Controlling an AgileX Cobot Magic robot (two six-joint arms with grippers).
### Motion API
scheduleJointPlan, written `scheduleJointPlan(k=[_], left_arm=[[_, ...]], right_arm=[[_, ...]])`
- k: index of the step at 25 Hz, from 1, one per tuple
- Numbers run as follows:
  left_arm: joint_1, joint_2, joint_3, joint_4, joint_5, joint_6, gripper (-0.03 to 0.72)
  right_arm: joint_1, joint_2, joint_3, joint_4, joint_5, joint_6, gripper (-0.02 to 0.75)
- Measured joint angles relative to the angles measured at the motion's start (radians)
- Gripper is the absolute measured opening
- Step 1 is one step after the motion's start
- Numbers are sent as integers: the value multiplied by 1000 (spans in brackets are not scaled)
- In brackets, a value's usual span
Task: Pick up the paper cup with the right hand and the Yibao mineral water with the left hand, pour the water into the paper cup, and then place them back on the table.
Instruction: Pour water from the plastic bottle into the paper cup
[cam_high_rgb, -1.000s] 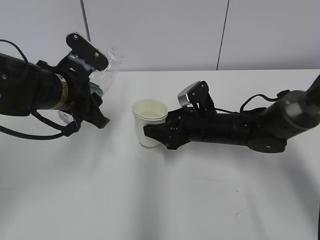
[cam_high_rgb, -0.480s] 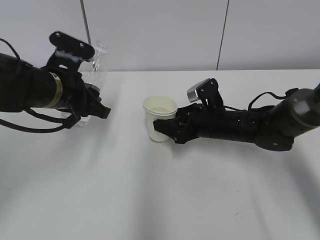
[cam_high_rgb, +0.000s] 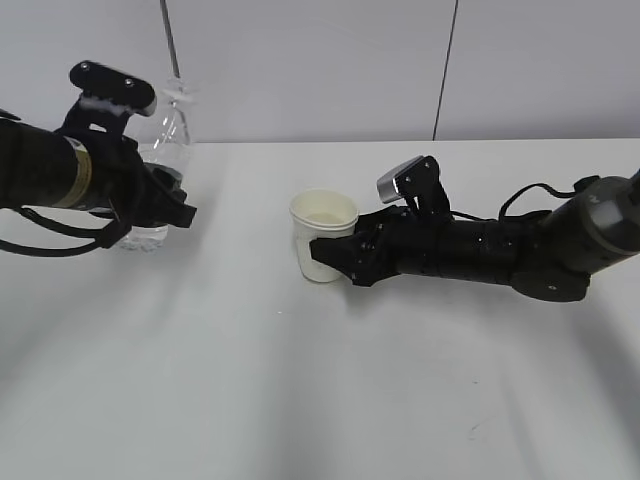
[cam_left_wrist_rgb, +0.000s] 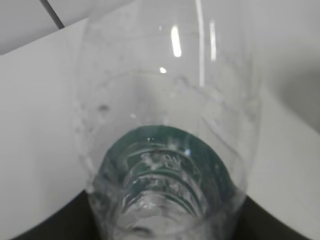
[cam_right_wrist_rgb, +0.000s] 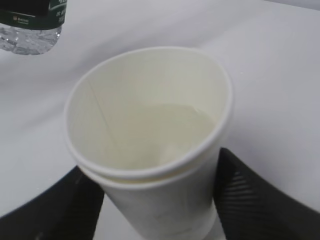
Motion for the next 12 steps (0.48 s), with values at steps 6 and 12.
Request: scheduleJointPlan(k=[6,12], left_arm=[[91,3,0,66,-71,-1,336],[137,92,-65,85,-148,-1,336]], right_arm=[[0,0,0,4,0,0,512],[0,0,0,5,0,0,512]])
